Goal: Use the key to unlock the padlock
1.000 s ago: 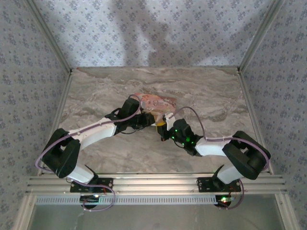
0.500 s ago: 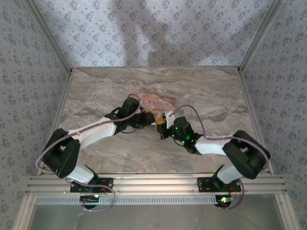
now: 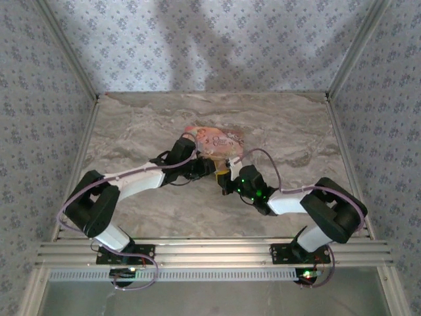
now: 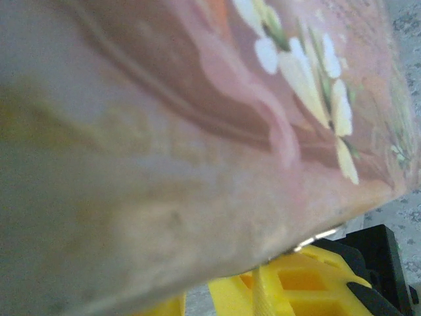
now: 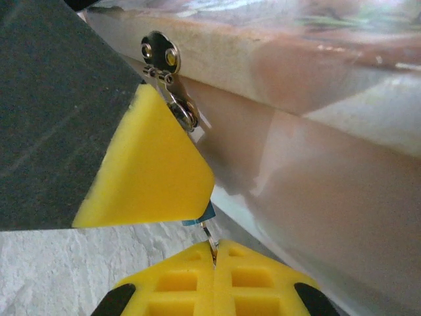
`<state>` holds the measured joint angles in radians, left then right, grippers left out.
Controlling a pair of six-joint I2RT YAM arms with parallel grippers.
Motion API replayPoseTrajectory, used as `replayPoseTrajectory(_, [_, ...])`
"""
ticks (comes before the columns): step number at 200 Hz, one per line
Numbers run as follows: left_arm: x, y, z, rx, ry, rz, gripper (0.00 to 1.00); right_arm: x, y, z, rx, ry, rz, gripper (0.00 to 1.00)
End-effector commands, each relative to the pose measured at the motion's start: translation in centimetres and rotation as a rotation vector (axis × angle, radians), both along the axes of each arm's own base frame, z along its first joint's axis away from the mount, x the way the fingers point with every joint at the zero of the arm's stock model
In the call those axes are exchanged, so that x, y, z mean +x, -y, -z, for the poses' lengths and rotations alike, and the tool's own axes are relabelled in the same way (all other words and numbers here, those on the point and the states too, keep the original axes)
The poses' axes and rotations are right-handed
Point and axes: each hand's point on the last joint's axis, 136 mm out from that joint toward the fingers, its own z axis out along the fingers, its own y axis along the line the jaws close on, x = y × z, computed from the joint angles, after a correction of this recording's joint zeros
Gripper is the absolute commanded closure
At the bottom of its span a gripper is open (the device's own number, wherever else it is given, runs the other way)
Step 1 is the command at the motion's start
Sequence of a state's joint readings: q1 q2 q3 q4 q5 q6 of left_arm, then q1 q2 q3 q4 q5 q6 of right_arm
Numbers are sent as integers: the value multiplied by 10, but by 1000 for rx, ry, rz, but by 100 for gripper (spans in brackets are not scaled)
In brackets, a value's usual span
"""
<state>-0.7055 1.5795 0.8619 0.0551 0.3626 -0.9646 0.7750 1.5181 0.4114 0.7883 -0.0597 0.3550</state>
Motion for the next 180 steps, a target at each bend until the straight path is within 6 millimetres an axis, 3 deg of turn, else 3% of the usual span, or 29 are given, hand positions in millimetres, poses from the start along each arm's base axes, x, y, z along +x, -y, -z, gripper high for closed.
replayPoseTrajectory(1, [-20,10,18,-18,-84,62,72,8,2,-8,58,30,59,100])
replayPoseTrajectory(49, [-21,14,38,-14,-112,57,71,3,1,16,64,-46,85,100])
replayPoseTrajectory(74, [-20,13,43,-14,-113,45,62,2,3,23,69,-75,103,100])
replayPoseTrajectory(137, [-18,4,31,-6,-83,18,47,-2,8,32,61,-110,125,100])
replayPoseTrajectory(180, [-11,-19,15,-51,-48,-78,31,-3,5,31,76,-125,116,100])
